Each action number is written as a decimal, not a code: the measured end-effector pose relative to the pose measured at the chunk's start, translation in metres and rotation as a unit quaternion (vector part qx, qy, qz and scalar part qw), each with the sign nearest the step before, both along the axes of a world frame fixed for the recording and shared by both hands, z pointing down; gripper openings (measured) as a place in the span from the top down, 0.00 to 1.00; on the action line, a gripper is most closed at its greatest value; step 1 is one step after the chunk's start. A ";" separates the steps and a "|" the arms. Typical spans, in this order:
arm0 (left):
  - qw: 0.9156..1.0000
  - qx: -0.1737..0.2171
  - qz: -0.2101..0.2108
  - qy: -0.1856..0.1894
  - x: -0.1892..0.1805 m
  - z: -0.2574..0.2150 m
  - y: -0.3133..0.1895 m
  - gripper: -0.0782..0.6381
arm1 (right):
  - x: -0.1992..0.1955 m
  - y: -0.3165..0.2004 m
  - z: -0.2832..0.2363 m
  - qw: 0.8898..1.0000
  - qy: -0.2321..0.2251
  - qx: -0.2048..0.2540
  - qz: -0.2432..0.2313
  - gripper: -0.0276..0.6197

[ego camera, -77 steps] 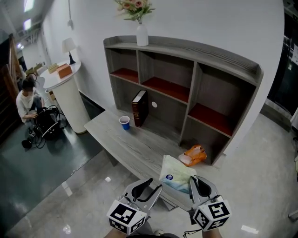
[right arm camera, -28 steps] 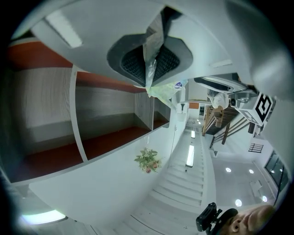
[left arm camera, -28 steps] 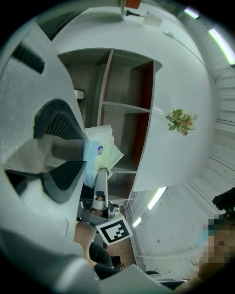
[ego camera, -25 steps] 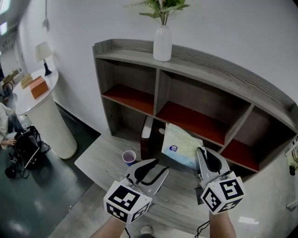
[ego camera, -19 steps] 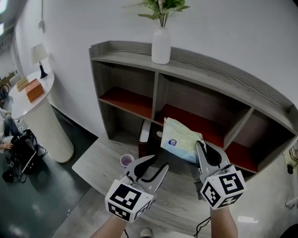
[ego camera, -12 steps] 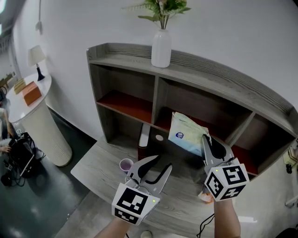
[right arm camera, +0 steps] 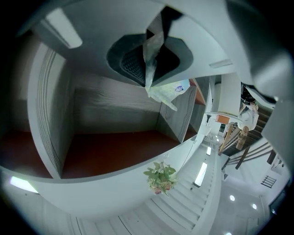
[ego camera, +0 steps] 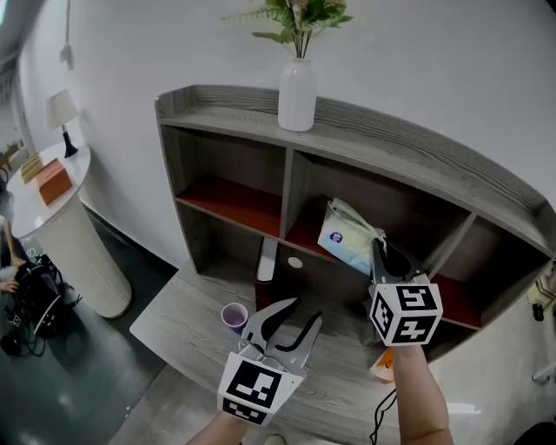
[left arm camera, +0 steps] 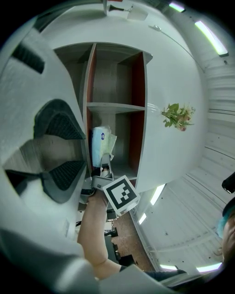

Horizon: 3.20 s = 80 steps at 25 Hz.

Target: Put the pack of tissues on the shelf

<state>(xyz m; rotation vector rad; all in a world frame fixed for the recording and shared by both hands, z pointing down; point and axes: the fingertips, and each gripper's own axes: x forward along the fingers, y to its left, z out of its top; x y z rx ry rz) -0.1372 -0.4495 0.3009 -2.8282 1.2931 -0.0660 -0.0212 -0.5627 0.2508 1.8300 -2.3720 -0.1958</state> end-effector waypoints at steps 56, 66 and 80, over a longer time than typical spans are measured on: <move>0.999 -0.022 0.021 0.040 0.134 0.037 0.108 0.77 | 0.062 0.206 0.084 0.978 -0.145 -0.059 -0.141 0.89; 0.999 -0.037 0.004 0.027 0.128 0.065 0.125 0.80 | 0.059 0.222 0.117 0.971 -0.165 -0.088 -0.150 0.94; 0.996 -0.085 -0.008 0.013 0.121 0.108 0.146 0.85 | 0.043 0.246 0.151 0.969 -0.141 -0.126 -0.157 0.96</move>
